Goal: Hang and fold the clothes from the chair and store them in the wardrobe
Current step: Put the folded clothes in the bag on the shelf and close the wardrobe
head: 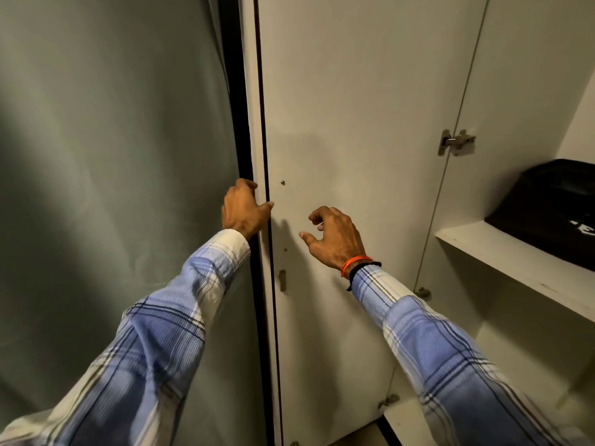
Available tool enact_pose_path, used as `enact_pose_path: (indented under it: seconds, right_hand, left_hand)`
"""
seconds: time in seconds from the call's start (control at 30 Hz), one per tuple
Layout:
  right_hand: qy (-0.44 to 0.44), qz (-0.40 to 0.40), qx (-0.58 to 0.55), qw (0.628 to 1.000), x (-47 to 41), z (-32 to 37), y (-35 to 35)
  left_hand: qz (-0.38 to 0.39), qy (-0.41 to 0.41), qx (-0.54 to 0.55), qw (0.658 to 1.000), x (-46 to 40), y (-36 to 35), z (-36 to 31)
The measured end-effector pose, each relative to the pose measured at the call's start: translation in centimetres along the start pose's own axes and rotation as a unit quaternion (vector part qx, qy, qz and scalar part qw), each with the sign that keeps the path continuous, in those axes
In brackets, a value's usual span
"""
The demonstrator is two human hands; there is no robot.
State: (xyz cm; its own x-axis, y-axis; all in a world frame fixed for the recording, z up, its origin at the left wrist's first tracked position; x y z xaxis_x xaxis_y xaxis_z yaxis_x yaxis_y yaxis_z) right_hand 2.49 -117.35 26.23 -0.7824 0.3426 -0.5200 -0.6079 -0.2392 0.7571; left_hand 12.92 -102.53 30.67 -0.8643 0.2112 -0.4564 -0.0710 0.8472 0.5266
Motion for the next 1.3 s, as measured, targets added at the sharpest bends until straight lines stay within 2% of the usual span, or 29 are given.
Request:
enact_pose_path:
  seconds: [0.23,0.37,0.57,0.77,1.0,1.3]
  right_hand:
    - [-0.030,-0.029,0.009,0.999,-3.9,4.2,-2.7]
    - [-0.062,-0.052,0.019,0.997,-4.8,5.7,-3.6]
    - [-0.096,-0.074,0.058,0.991,-3.3,6.4,-3.4]
    - [-0.118,-0.080,0.093,0.985,0.8,6.5,-0.2]
    - [-0.149,-0.119,0.148,0.970,8.5,5.4,6.1]
    - [-0.249,-0.149,0.156,0.944,17.4,0.1,15.0]
  left_hand:
    - [0.061,-0.046,0.081,0.994,-5.2,0.5,-0.3]
    - [0.091,-0.084,0.064,0.990,-6.6,-0.1,-1.0]
    - [0.097,-0.078,0.060,0.990,-6.1,-0.1,-1.1]
    - [0.084,-0.106,0.067,0.988,-1.3,0.6,-3.4]
    - [0.115,-0.164,0.093,0.975,7.2,0.4,-8.6]
    - [0.189,-0.295,0.124,0.928,15.8,-2.7,-17.7]
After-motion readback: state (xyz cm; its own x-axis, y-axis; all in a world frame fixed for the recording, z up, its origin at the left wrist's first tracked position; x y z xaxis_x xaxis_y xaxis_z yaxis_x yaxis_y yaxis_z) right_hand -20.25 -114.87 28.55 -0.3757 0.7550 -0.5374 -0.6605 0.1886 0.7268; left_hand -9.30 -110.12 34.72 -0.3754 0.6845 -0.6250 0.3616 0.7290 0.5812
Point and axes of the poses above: each hand's wrist, its own x-axis away from the middle knuckle, its own y-axis out of the back of the hand, z = x × y, the point moved 1 cm from there along -x, towards the middle knuckle, and after that the axes turned 4 degrees about x, right-handed, at the moved point
